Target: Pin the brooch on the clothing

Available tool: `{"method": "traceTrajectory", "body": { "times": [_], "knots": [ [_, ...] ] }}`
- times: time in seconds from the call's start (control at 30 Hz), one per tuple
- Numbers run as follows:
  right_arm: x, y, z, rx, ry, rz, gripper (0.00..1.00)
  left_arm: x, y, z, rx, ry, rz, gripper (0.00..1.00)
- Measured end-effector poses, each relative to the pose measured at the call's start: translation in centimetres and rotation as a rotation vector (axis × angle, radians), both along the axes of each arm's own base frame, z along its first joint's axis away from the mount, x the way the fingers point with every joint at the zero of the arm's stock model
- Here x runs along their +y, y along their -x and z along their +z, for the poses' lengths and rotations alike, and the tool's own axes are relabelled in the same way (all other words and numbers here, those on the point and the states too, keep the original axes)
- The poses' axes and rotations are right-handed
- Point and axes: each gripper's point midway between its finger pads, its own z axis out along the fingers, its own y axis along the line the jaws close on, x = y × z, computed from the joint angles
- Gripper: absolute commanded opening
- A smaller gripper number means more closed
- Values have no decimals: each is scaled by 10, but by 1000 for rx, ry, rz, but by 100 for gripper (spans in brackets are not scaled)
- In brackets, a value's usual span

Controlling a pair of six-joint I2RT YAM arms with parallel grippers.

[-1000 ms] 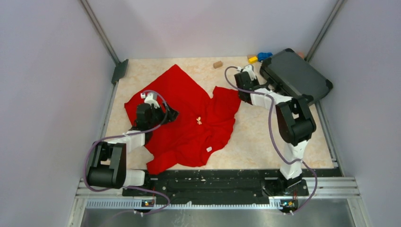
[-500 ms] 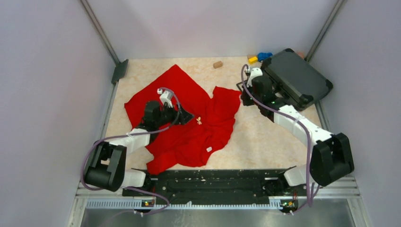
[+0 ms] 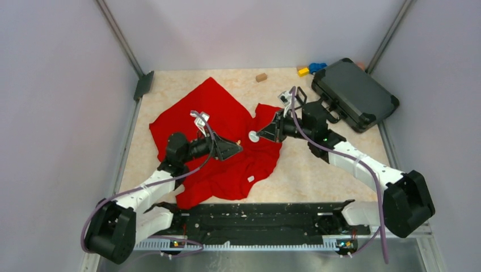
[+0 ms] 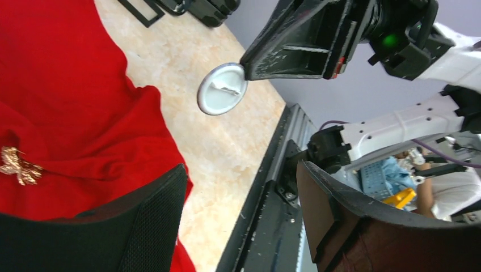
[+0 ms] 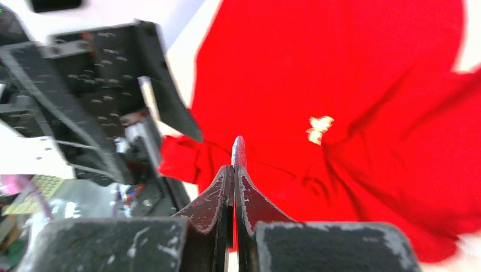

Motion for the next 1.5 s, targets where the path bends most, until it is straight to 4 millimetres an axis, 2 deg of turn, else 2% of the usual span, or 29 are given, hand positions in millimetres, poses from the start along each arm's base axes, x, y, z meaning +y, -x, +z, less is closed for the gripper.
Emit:
{"method": "traceTrajectory", "body": {
  "times": [0.13, 0.27, 0.43, 0.67, 0.9, 1.07, 1.27, 1.4, 1.43, 1.5],
  "knots": [
    [23, 17, 32, -41, -124, 78, 0, 0, 7, 9, 31, 66, -5, 75],
    [32, 26, 60, -92, -211, 111, 0, 0, 14, 25, 21, 134, -15, 71],
    [38, 33, 76, -111, -267, 143, 0, 0, 19, 44, 4, 194, -31, 56],
    [43, 43, 85, -106, -305, 185, 0, 1, 23, 61, -11, 254, -48, 45],
    [45, 52, 88, -96, -317, 226, 0, 0, 23, 66, -3, 284, -57, 38],
    [47, 56, 87, -91, -317, 245, 0, 0, 23, 68, -3, 293, -59, 27],
    [47, 58, 88, -89, -318, 252, 0, 0, 22, 68, 7, 297, -58, 0],
    [47, 57, 87, -90, -317, 246, 0, 0, 23, 69, 2, 300, -61, 0],
    [47, 56, 88, -91, -317, 247, 4, 0, 23, 69, 1, 301, -62, 0],
    [47, 57, 88, -88, -312, 250, 19, 0, 23, 69, -3, 299, -62, 0]
  ]
}}
